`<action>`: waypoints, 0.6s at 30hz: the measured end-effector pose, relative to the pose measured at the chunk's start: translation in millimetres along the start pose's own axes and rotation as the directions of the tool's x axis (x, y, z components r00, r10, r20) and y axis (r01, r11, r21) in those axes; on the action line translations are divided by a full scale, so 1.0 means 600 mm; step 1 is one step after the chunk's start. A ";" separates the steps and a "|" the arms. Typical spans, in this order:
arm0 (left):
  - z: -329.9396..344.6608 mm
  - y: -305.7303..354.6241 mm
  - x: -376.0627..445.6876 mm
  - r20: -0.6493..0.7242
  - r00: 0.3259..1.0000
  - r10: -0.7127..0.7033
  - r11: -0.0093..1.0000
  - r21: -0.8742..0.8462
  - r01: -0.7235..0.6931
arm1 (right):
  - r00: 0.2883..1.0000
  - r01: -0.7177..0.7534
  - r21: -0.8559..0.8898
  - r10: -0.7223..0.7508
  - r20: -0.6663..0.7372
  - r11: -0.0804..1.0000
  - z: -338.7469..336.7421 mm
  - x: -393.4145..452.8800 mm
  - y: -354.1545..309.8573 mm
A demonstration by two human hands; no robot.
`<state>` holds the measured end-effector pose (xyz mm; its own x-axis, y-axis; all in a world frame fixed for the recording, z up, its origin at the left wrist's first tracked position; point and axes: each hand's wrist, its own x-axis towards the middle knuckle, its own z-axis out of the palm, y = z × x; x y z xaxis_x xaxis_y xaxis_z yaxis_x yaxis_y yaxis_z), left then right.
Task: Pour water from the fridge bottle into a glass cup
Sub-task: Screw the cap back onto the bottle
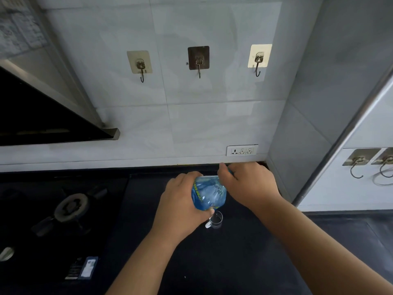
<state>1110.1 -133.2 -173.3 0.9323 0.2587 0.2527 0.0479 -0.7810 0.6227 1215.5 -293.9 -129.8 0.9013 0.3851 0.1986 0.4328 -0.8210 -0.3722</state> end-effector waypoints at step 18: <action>0.016 -0.015 0.000 0.031 0.999 0.006 0.997 0.081 -0.009 | 0.999 -0.040 -0.081 0.039 -0.020 0.996 0.013 -0.009 -0.005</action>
<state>1113.2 -131.4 -185.8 0.9434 0.2358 0.2334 0.0684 -0.8266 0.5586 1209.7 -290.2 -137.1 0.9169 0.3444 0.2018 0.3930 -0.8674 -0.3051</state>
